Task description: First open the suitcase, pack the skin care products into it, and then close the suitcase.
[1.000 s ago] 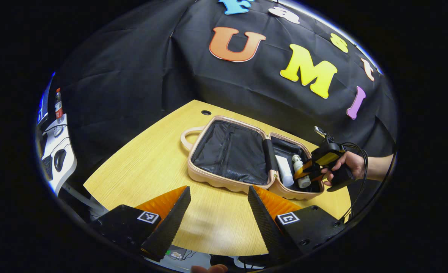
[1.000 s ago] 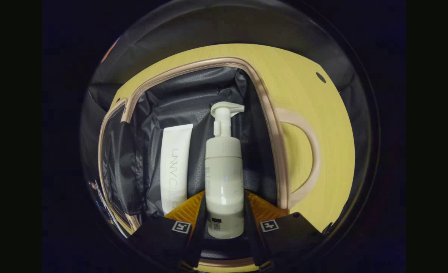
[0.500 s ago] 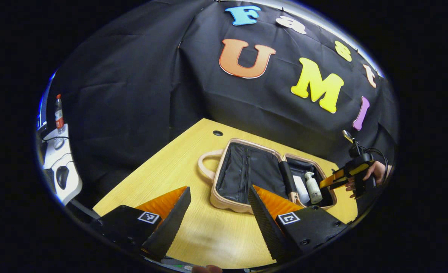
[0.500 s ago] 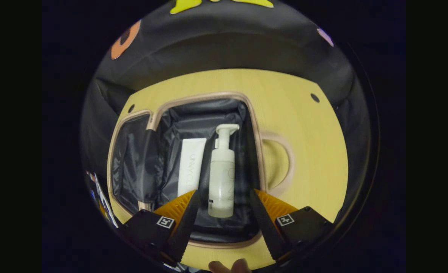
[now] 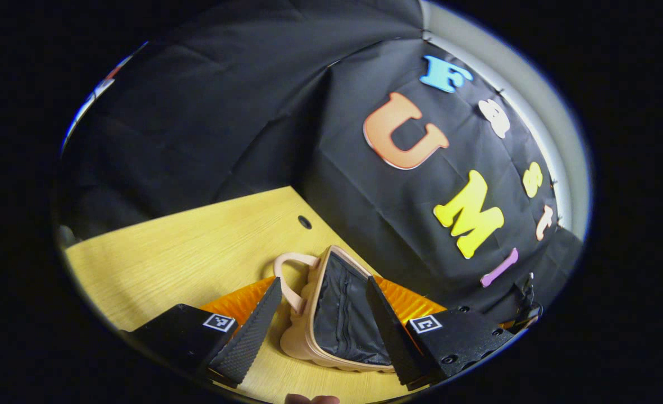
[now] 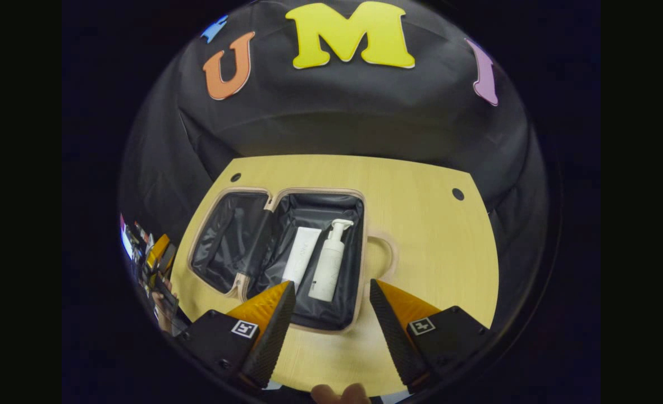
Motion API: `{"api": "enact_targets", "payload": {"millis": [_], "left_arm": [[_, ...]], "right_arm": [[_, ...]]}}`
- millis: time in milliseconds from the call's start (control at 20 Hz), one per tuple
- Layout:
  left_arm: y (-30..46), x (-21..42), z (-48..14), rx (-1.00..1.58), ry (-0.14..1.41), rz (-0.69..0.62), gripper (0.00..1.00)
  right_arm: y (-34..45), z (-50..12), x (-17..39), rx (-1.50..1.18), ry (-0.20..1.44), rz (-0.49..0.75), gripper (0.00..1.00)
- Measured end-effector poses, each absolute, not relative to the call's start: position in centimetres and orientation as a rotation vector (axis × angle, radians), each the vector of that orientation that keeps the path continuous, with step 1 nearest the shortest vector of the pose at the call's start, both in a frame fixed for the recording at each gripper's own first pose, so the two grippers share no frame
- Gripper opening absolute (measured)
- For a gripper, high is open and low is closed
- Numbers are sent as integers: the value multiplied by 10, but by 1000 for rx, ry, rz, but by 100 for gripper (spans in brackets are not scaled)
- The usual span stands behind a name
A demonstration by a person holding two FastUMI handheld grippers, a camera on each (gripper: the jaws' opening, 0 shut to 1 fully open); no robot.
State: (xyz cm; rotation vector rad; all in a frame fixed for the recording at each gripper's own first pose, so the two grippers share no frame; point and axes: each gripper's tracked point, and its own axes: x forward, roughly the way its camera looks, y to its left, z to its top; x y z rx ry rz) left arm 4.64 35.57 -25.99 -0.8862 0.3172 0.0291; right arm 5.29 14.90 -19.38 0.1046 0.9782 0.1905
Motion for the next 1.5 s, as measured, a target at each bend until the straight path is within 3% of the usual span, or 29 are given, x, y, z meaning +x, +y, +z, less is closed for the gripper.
{"api": "enact_targets", "payload": {"millis": [250, 350, 400, 450, 650, 750, 800, 850, 900, 1000, 1100, 1200, 1250, 1300, 1500], "left_arm": [[361, 73, -318, -1091, 451, 64, 96], [358, 82, -326, -1149, 464, 59, 96], [356, 86, -327, -1162, 468, 53, 84], [355, 87, -326, -1162, 464, 52, 94], [352, 105, -337, -1137, 529, 65, 89], [353, 112, -345, -1116, 570, 84, 74], [353, 117, -344, -1121, 583, 79, 62], [351, 117, -341, -1124, 589, 76, 58], [349, 120, -341, -1122, 593, 70, 60], [351, 125, -346, -1101, 610, 82, 25], [353, 126, -339, -1100, 602, 85, 12], [352, 124, -334, -1068, 605, 90, 7], [352, 125, -331, -1038, 606, 94, 7], [353, 124, -325, -1010, 601, 99, 6], [350, 128, -273, -925, 544, 114, 5]], "right_arm": [[142, -170, 34, 178, 936, 224, 79], [140, -168, 30, 182, 930, 221, 76], [142, -168, 28, 197, 937, 221, 81], [143, -167, 28, 212, 940, 223, 81], [152, -163, 32, 244, 930, 234, 81], [156, -161, 33, 241, 923, 245, 81], [157, -158, 33, 231, 916, 252, 76], [160, -157, 34, 221, 907, 259, 81], [162, -156, 33, 211, 897, 268, 81], [162, -152, 31, 197, 881, 276, 81], [156, -151, 28, 181, 863, 266, 81], [142, -150, 30, 159, 830, 227, 81], [135, -147, 31, 156, 810, 203, 76], [127, -143, 31, 159, 792, 179, 81], [86, -128, 28, 165, 702, 79, 81]]}}
